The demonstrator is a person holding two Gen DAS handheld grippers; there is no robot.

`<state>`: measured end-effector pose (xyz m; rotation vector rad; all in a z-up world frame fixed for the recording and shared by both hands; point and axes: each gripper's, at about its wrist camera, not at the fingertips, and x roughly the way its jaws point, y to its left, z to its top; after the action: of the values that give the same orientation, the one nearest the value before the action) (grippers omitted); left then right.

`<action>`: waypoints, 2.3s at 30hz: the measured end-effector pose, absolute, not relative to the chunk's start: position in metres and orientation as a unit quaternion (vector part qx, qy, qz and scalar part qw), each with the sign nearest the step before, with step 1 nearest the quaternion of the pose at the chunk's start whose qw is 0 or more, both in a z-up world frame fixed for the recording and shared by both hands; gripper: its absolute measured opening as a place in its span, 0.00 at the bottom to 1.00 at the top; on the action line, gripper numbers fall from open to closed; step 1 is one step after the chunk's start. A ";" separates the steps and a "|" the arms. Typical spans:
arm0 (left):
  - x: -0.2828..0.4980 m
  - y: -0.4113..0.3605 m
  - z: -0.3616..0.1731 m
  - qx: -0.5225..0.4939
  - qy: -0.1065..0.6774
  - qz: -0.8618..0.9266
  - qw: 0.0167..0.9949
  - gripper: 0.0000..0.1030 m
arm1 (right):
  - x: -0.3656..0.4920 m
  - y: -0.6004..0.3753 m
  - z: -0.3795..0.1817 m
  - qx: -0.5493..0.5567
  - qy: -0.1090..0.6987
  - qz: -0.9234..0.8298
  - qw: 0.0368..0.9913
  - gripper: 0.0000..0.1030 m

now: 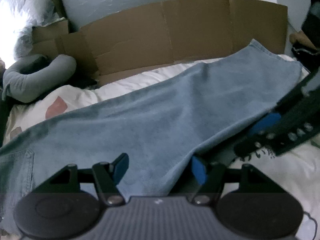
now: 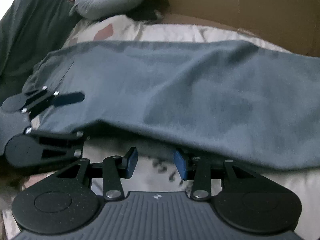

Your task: Fold clothes

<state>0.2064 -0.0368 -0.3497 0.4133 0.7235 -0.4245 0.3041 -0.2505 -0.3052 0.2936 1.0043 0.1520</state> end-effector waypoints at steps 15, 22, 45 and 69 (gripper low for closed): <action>0.191 -0.018 -0.359 0.210 0.364 -0.178 0.890 0.69 | 0.327 -0.216 -0.326 0.082 0.506 0.051 0.857 0.47; 0.171 0.011 -0.368 0.217 0.377 -0.114 0.893 0.69 | 0.330 -0.219 -0.324 0.102 0.513 0.056 0.851 0.42; 0.173 0.144 -0.389 -0.090 0.409 0.062 0.906 0.67 | 0.334 -0.241 -0.311 0.199 0.457 0.079 0.863 0.27; 0.181 0.124 -0.317 -0.037 0.399 0.004 0.916 0.18 | 0.294 -0.271 -0.316 0.205 0.470 0.070 0.856 0.28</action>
<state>0.1810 0.1238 -0.3169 -0.0760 0.8211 0.0082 0.2945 -0.2713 -0.3158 0.4319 0.9882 0.1479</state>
